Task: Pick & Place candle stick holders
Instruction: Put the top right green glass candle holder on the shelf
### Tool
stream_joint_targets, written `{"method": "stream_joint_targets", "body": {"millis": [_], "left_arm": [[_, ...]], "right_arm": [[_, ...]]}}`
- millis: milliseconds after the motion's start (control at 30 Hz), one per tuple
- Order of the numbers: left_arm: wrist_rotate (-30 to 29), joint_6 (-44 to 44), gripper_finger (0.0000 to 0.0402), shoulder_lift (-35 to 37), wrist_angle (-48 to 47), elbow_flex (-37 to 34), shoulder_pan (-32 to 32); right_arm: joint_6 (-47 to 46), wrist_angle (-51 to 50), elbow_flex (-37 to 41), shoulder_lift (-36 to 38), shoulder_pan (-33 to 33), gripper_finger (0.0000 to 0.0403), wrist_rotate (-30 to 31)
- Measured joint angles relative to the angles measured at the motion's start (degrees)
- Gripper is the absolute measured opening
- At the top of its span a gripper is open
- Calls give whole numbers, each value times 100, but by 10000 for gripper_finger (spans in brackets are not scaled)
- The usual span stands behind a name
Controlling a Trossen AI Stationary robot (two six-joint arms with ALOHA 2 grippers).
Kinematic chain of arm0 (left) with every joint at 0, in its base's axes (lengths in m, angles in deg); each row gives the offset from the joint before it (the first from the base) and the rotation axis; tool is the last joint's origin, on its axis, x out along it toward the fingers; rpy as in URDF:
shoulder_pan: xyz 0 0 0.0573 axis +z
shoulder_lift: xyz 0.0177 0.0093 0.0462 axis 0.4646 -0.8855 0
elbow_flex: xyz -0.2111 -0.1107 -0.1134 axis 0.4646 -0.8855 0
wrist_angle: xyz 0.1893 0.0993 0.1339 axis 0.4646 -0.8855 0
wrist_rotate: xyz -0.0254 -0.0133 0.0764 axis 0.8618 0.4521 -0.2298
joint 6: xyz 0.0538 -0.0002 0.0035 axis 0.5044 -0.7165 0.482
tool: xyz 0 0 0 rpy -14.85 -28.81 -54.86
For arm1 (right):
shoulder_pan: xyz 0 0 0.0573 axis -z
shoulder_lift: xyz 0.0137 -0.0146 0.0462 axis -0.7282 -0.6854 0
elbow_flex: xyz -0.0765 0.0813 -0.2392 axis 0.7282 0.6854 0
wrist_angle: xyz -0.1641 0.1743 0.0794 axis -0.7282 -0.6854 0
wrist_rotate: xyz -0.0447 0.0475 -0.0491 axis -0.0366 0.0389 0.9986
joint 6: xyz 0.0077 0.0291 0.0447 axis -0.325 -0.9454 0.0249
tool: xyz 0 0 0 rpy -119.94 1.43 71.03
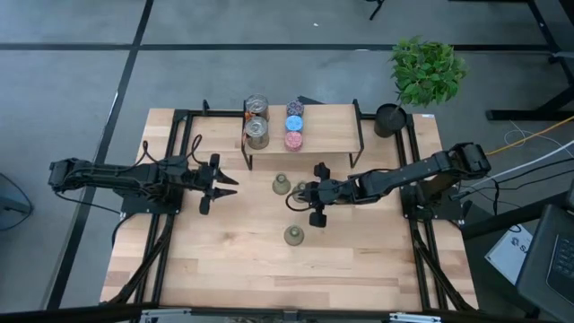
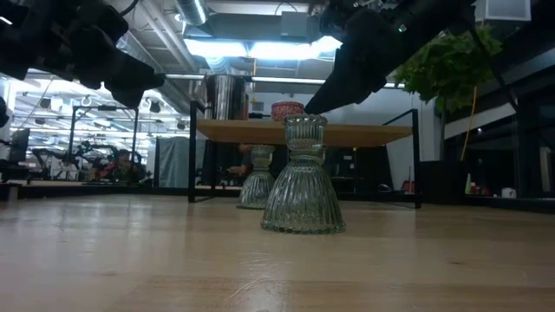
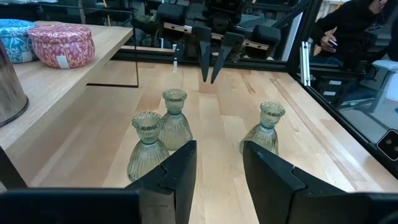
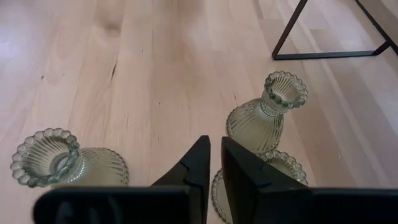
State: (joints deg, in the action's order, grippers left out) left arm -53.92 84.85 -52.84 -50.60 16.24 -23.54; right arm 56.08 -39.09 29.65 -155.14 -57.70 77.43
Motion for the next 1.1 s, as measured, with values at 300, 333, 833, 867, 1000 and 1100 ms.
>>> {"method": "stream_joint_targets", "body": {"millis": [300,333,833,867,1000,1100], "left_arm": [[0,0,127,0,-13,0,0],[0,1,127,0,-14,0,0],[2,1,127,-7,-35,4,-1],[2,0,127,-15,-31,6,-1],[4,1,127,-20,-34,7,-2],[4,2,127,-17,-33,7,-2]], "right_arm": [[-14,-1,0,0,-7,100,0],[3,0,0,0,-7,108,2],[1734,-16,-2,-474,4,130,485],[1885,-4,-2,-510,9,131,628],[2230,251,-11,-568,8,131,824],[2076,247,-92,-517,-24,131,835]]}}
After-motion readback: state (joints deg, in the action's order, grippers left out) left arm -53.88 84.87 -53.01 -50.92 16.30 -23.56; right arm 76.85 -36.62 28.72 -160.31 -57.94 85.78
